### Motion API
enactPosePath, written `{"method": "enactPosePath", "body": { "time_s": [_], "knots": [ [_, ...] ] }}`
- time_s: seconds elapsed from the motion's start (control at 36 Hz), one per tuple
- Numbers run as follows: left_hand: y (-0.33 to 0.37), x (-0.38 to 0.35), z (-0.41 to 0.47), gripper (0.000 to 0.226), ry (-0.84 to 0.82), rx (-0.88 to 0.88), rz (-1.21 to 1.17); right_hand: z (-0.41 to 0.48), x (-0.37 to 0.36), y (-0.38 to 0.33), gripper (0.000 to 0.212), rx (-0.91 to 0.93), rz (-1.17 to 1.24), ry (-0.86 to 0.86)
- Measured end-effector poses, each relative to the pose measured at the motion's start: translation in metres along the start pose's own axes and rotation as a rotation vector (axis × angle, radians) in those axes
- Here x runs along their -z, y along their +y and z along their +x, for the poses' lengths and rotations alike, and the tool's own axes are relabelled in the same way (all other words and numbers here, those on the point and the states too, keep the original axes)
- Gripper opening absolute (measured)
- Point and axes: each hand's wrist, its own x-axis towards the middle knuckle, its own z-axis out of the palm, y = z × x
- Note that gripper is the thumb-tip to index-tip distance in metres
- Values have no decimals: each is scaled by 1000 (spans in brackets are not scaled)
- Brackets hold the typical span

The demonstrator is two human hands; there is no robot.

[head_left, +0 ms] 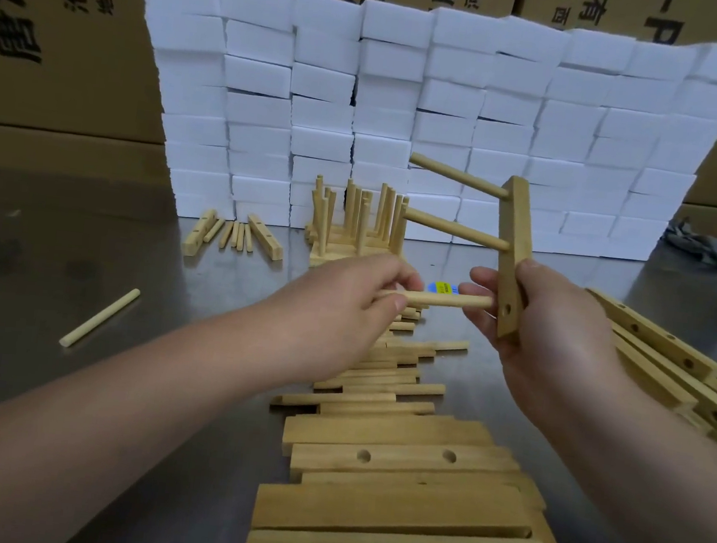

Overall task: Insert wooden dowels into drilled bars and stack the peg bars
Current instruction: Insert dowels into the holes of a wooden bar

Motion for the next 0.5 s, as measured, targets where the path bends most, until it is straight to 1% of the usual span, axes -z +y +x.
{"method": "enactPosePath", "body": {
  "time_s": [0.08, 0.17, 0.33, 0.5],
  "knots": [
    [7, -2, -4, 29, 15, -57, -12, -4, -2, 1, 20, 12, 26, -27],
    [9, -2, -6, 32, 76, -102, 18, -7, -4, -1, 21, 12, 53, -36],
    [10, -3, -7, 30, 165, -195, 82, -9, -5, 0, 25, 18, 66, -47],
    [11, -5, -8, 24, 187, -270, 136, -8, -4, 1, 22, 41, 59, -62]
  ]
}}
